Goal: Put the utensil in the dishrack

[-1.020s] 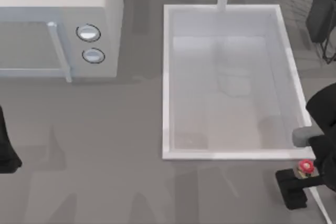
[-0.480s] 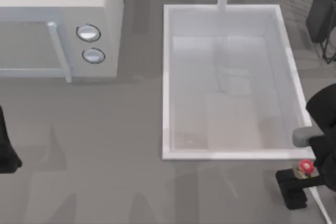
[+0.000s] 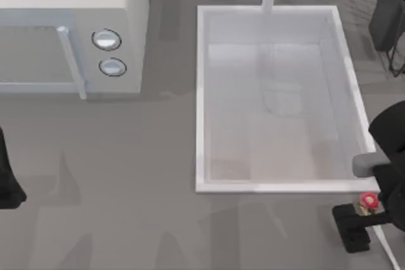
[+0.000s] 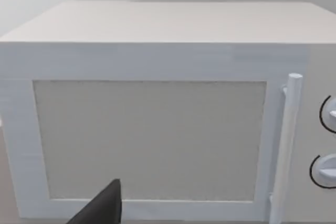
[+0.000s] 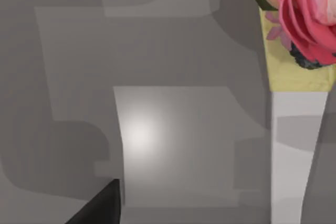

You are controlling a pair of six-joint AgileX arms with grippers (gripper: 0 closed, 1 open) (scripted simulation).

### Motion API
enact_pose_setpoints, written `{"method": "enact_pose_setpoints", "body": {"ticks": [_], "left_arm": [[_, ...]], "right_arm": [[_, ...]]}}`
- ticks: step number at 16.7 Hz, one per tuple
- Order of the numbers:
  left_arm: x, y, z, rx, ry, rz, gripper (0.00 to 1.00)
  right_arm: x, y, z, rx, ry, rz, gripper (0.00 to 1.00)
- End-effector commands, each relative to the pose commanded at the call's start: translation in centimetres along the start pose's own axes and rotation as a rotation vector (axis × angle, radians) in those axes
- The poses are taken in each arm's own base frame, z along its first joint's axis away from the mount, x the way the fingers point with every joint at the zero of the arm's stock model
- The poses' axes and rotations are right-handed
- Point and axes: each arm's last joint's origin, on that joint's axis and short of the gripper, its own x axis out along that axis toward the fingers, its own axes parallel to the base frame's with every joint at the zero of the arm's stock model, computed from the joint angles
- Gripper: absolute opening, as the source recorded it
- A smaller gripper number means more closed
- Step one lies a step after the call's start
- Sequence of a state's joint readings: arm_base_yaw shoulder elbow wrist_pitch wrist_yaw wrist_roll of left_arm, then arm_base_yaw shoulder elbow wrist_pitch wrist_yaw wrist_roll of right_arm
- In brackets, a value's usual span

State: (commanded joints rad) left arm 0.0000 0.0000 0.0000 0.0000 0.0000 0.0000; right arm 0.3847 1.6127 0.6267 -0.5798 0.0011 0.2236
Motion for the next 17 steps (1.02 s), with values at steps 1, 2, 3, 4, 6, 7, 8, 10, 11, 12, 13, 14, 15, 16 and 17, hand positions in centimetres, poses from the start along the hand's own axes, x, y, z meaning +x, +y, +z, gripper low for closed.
{"method": "enact_pose_setpoints", "body": {"ticks": [1, 2, 3, 4, 6, 7, 8, 10, 11, 12, 13, 14, 15, 16, 17], "left_arm": [[0.0, 0.0, 0.0, 0.0, 0.0, 0.0, 1.0], [0.0, 0.0, 0.0, 0.0, 0.0, 0.0, 1.0], [0.0, 0.0, 0.0, 0.0, 0.0, 0.0, 1.0], [0.0, 0.0, 0.0, 0.0, 0.0, 0.0, 1.0], [0.0, 0.0, 0.0, 0.0, 0.0, 0.0, 1.0], [0.0, 0.0, 0.0, 0.0, 0.0, 0.0, 1.0], [0.0, 0.0, 0.0, 0.0, 0.0, 0.0, 1.0], [0.0, 0.0, 0.0, 0.0, 0.0, 0.0, 1.0], [0.0, 0.0, 0.0, 0.0, 0.0, 0.0, 1.0], [0.0, 0.0, 0.0, 0.0, 0.0, 0.0, 1.0], [0.0, 0.0, 0.0, 0.0, 0.0, 0.0, 1.0], [0.0, 0.0, 0.0, 0.0, 0.0, 0.0, 1.0], [0.0, 0.0, 0.0, 0.0, 0.0, 0.0, 1.0], [0.0, 0.0, 0.0, 0.0, 0.0, 0.0, 1.0], [0.0, 0.0, 0.0, 0.0, 0.0, 0.0, 1.0]], "right_arm": [[0.0, 0.0, 0.0, 0.0, 0.0, 0.0, 0.0], [0.0, 0.0, 0.0, 0.0, 0.0, 0.0, 0.0], [0.0, 0.0, 0.0, 0.0, 0.0, 0.0, 0.0], [0.0, 0.0, 0.0, 0.0, 0.0, 0.0, 0.0], [0.0, 0.0, 0.0, 0.0, 0.0, 0.0, 0.0], [0.0, 0.0, 0.0, 0.0, 0.0, 0.0, 0.0], [0.0, 0.0, 0.0, 0.0, 0.0, 0.0, 0.0], [-2.2, 0.1, 0.3, 0.002, -0.037, 0.0, 0.0], [-2.4, 0.1, 0.4, 0.001, -0.036, 0.0, 0.0], [-2.9, 0.2, 0.7, 0.0, -0.036, 0.0, 0.0], [-3.6, 0.3, 1.1, -0.001, -0.037, 0.0, 0.0], [-4.6, 0.5, 1.6, -0.001, -0.038, 0.001, 0.0], [-5.8, 0.6, 2.1, -0.001, -0.037, 0.0, 0.0], [-7.2, 0.7, 2.4, -0.001, -0.032, -0.001, 0.0], [-8.7, 0.7, 2.6, -0.001, -0.022, -0.003, 0.0]]}}
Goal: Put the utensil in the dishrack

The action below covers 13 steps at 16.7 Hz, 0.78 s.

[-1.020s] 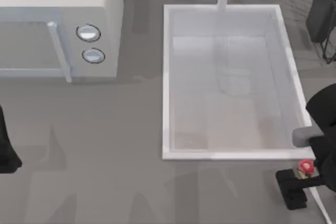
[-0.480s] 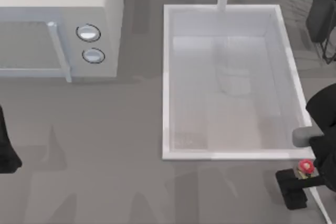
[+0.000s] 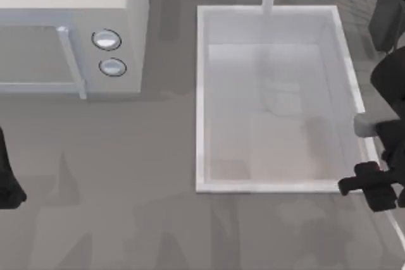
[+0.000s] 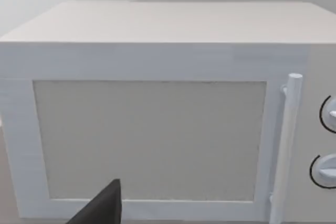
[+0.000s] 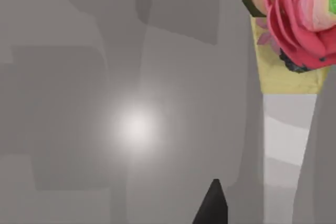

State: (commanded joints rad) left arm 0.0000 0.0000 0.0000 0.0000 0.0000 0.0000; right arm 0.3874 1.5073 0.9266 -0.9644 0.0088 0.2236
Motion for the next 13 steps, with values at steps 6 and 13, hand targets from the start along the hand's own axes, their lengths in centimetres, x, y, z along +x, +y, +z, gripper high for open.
{"method": "enact_pose_setpoints", "body": {"ticks": [6, 13], "left_arm": [[0.0, 0.0, 0.0, 0.0, 0.0, 0.0, 1.0], [0.0, 0.0, 0.0, 0.0, 0.0, 0.0, 1.0]], "right_arm": [[-10.0, -0.4, -0.9, 0.002, 0.025, -0.006, 0.0], [-13.5, -0.7, -2.0, 0.003, -0.015, 0.003, 0.0]]}}
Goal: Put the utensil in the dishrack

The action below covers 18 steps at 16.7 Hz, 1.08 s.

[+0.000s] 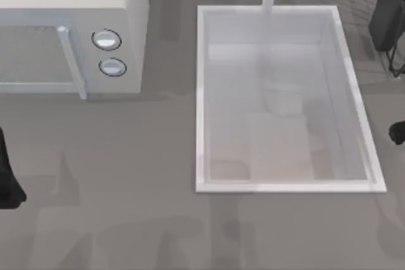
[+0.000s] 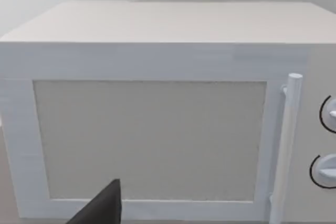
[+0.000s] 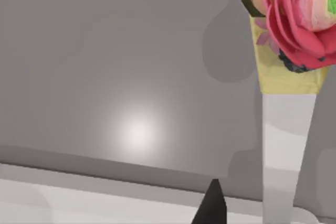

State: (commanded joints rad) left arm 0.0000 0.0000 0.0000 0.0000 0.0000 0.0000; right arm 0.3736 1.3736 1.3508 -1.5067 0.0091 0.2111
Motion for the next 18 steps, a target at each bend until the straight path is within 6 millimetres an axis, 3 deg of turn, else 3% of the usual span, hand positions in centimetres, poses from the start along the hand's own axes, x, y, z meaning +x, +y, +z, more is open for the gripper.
{"method": "enact_pose_setpoints", "body": {"ticks": [4, 7, 13, 18], "left_arm": [[0.0, 0.0, 0.0, 0.0, 0.0, 0.0, 1.0], [0.0, 0.0, 0.0, 0.0, 0.0, 0.0, 1.0], [0.0, 0.0, 0.0, 0.0, 0.0, 0.0, 1.0], [0.0, 0.0, 0.0, 0.0, 0.0, 0.0, 1.0]], "right_arm": [[0.0, -0.4, 0.3, 0.017, -0.032, 0.024, 0.0], [-0.4, -2.3, 1.1, 0.085, -0.161, 0.097, 0.0], [-2.6, -9.4, 2.1, 0.248, -0.635, 0.218, 0.0], [-6.6, -15.5, -0.3, 0.247, -1.157, 0.12, 0.0]]}}
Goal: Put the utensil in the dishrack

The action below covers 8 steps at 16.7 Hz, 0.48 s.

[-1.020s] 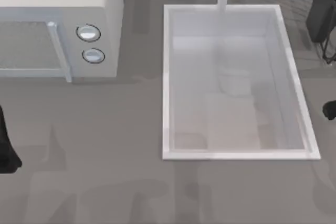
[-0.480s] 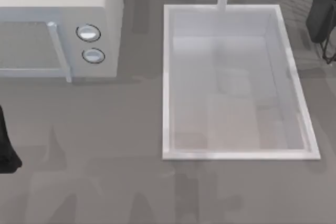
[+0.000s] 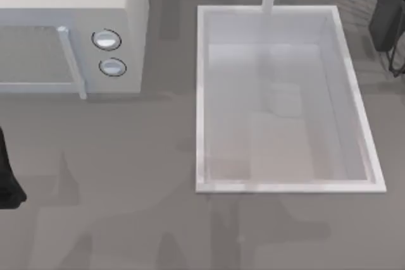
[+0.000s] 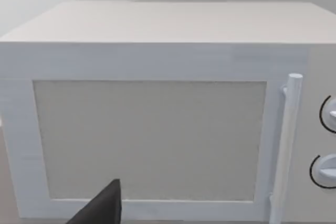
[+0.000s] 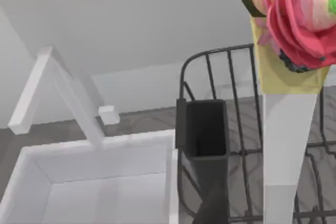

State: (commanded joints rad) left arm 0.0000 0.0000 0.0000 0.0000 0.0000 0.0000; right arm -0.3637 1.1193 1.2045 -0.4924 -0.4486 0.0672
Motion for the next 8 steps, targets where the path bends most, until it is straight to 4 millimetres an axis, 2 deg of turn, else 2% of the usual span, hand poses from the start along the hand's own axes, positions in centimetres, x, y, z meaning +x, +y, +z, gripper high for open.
{"method": "enact_pose_setpoints", "body": {"ticks": [3, 5, 8], "left_arm": [[0.0, 0.0, 0.0, 0.0, 0.0, 0.0, 1.0], [0.0, 0.0, 0.0, 0.0, 0.0, 0.0, 1.0], [0.0, 0.0, 0.0, 0.0, 0.0, 0.0, 1.0]], "right_arm": [[-3.3, -1.8, 1.6, -0.11, -0.234, -0.041, 0.0], [-5.2, -2.3, 2.1, -0.174, -0.33, -0.068, 0.0], [-6.4, -2.5, 2.4, -0.217, -0.382, -0.087, 0.0]]}}
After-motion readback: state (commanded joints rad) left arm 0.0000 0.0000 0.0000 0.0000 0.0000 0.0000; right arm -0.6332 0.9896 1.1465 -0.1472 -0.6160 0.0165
